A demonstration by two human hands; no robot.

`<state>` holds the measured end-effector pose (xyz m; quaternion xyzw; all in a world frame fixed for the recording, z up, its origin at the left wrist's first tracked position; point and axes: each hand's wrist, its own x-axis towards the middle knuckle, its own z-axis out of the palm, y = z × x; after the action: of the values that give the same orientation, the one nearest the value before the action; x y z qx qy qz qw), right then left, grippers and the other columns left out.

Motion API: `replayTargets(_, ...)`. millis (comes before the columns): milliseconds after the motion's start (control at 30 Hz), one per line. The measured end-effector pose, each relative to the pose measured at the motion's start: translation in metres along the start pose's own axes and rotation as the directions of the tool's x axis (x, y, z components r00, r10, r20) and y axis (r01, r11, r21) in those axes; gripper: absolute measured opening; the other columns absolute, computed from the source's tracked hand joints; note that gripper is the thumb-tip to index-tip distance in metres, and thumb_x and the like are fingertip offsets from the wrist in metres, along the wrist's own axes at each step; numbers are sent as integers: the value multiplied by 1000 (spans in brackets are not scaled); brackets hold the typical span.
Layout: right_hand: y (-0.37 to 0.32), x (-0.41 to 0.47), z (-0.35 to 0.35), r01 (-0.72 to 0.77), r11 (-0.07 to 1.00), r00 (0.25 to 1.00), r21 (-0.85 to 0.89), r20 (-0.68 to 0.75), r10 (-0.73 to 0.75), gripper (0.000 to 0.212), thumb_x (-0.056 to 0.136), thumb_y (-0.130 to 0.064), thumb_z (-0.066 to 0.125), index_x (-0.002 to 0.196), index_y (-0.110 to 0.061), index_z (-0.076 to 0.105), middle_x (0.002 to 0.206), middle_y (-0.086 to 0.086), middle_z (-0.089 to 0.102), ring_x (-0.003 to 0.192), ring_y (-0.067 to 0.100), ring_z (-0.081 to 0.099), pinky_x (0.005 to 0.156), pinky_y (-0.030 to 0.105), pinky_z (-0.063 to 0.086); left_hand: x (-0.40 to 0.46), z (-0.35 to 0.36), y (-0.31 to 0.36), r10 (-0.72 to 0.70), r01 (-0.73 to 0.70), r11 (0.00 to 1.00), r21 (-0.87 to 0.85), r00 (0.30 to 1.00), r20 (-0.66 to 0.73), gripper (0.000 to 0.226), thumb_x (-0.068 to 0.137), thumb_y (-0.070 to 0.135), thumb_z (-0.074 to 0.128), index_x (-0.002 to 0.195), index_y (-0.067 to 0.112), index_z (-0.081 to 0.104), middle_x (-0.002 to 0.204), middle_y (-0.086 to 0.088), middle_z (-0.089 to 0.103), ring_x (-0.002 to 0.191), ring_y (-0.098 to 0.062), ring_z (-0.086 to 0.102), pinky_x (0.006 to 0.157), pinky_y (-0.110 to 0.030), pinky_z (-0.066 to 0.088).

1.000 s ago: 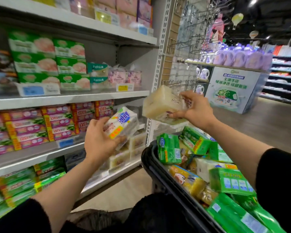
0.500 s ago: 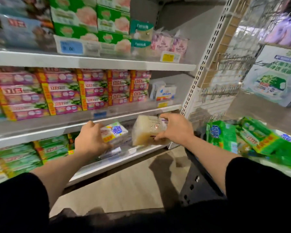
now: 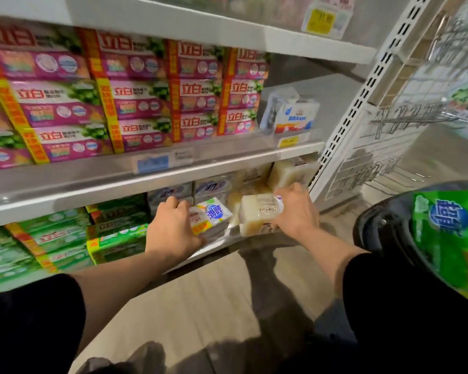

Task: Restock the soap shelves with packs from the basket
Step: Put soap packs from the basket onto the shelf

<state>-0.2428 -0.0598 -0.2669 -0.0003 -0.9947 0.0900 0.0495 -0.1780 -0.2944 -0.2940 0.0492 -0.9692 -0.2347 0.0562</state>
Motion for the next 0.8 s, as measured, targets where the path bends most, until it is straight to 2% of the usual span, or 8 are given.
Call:
replayTargets(100,-2,15,17,11,995,999,104,-46,-6,66,64,-14,86,124,-22,58,124,3,45,118,23,44,97,38,45,8,18,-4,-8,8,1000,-27,1000,7,69,65,46,79,122,15,56,114,-6,47,114,-27,45,86,-39,48)
replayTargets(267,-8,44,38,29,968,989,249,-148,9,62,59,-10,87,115,-23,62,120,2,44,111,23,48,96,40,47,20,34,-12,-51,50,992,-112,999,-7,79,59,44,84,127,16,57,117,-6,51,115,-26,48,91,-38,48)
replayTargets(433,-5,70,57,15,903,989,429,-138,49,71,59,3,84,123,-17,60,131,6,41,118,27,45,103,37,44,34,44,-13,-102,100,987,-128,995,-15,78,59,45,85,126,16,57,115,-6,52,112,-26,49,87,-35,46)
replayTargets(533,-3,73,64,35,930,986,367,-162,27,78,63,3,82,132,-19,55,141,6,36,128,26,35,110,27,31,39,48,-14,-137,132,981,-142,990,-20,74,60,41,87,124,17,58,116,-7,55,111,-27,50,86,-35,47)
replayTargets(600,-4,68,69,7,946,974,324,-218,67,85,67,-4,83,140,-24,45,148,6,28,134,26,30,112,34,31,40,49,-15,-159,154,977,-151,987,-22,72,59,39,88,121,17,60,116,-9,56,110,-28,52,84,-35,47)
replayTargets(633,-6,65,72,-53,935,959,350,-242,145,90,68,-7,83,143,-26,38,150,7,25,135,28,31,110,37,33,41,51,-16,-169,163,974,-154,985,-23,71,59,38,88,121,17,61,116,-10,57,110,-29,53,84,-35,47)
replayTargets(733,-14,59,77,-270,764,883,586,-165,439,105,68,-14,85,149,-16,19,150,16,26,135,34,35,107,40,35,41,54,-20,-191,185,971,-152,981,-28,71,58,37,89,120,16,62,115,-11,59,107,-30,54,83,-35,46)
replayTargets(800,-18,59,82,-323,630,884,706,-12,467,115,68,-15,86,152,-10,8,154,17,25,139,34,31,110,39,30,40,55,-23,-208,203,968,-146,978,-23,70,58,38,89,118,16,63,112,-12,58,104,-30,54,80,-34,45)
